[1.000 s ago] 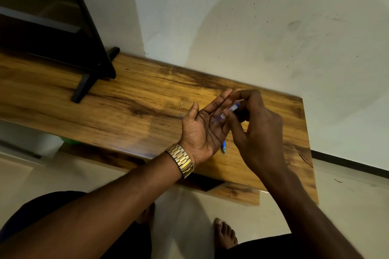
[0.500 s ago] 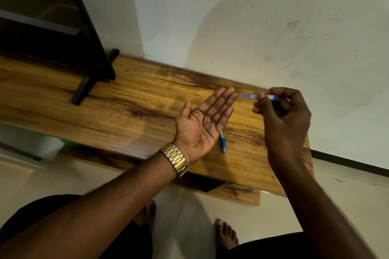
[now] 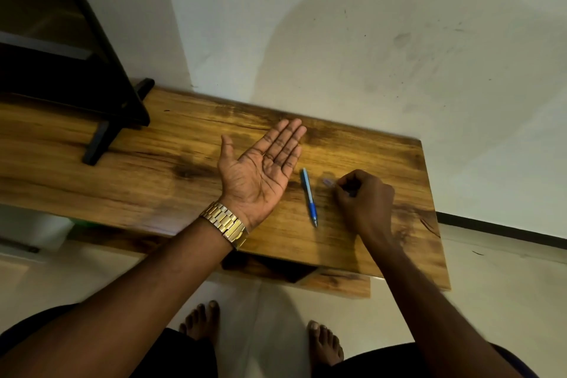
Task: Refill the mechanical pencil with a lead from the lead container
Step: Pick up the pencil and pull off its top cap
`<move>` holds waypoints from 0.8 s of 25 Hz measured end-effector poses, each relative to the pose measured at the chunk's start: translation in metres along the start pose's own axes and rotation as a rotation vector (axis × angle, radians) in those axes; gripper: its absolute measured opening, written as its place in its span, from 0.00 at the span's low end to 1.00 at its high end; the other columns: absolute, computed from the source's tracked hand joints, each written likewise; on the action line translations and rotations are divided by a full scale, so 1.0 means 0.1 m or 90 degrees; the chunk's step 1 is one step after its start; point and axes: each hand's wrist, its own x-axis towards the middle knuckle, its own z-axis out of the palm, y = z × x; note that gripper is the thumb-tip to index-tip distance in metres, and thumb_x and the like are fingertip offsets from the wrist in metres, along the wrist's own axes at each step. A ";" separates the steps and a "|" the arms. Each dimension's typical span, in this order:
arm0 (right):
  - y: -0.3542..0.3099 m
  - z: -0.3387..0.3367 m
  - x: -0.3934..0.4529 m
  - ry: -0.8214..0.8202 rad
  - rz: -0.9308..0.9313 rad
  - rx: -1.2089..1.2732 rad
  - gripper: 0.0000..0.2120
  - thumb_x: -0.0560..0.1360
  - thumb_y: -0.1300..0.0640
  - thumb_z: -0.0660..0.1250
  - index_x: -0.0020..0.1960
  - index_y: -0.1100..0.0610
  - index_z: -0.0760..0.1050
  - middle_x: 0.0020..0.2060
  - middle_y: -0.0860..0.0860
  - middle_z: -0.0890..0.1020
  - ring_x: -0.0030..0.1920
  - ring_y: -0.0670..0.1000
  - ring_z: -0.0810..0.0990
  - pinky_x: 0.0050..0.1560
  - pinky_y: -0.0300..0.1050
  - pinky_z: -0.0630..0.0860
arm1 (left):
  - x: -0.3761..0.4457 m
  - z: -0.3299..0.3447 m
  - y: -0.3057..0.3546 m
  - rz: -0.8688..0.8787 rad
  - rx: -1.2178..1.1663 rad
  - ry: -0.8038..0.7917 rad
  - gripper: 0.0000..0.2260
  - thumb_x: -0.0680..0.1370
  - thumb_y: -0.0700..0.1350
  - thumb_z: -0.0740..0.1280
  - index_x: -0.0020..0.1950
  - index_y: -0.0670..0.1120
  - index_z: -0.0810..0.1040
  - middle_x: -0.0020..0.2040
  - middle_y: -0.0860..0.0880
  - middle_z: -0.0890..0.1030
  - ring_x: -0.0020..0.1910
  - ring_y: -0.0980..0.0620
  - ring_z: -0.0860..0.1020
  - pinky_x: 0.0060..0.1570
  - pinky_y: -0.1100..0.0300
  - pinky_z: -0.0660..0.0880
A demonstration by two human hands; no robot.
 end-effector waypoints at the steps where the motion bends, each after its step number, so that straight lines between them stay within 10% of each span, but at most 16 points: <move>1: 0.00 -0.01 -0.01 -0.012 0.003 -0.004 0.06 0.77 0.53 0.80 0.51 0.54 0.87 0.41 0.43 0.85 0.44 0.42 0.85 0.44 0.34 0.79 | 0.00 0.01 0.00 -0.001 0.004 0.000 0.48 0.83 0.74 0.43 0.82 0.36 0.69 0.80 0.35 0.74 0.82 0.40 0.71 0.84 0.49 0.62; 6: -0.23 -0.16 0.01 0.069 -0.151 -0.086 0.09 0.80 0.49 0.77 0.56 0.52 0.87 0.52 0.49 0.89 0.52 0.51 0.83 0.56 0.56 0.81 | 0.00 -0.01 -0.05 -0.018 0.045 -0.012 0.49 0.82 0.76 0.45 0.82 0.36 0.69 0.79 0.35 0.75 0.81 0.40 0.73 0.81 0.50 0.67; 10: -0.54 -0.22 -0.11 0.020 -0.401 -0.097 0.12 0.81 0.48 0.71 0.60 0.50 0.87 0.50 0.49 0.83 0.54 0.53 0.76 0.51 0.49 0.72 | -0.02 -0.04 -0.17 -0.043 0.135 -0.017 0.50 0.81 0.77 0.46 0.81 0.36 0.70 0.77 0.36 0.78 0.73 0.43 0.80 0.68 0.57 0.75; 20: -0.50 -0.27 -0.12 -0.182 -0.437 -0.178 0.11 0.80 0.54 0.76 0.61 0.50 0.88 0.56 0.49 0.86 0.57 0.53 0.80 0.56 0.46 0.74 | -0.05 -0.06 -0.37 -0.143 0.187 -0.012 0.49 0.80 0.77 0.49 0.76 0.35 0.75 0.61 0.38 0.87 0.52 0.47 0.89 0.49 0.56 0.86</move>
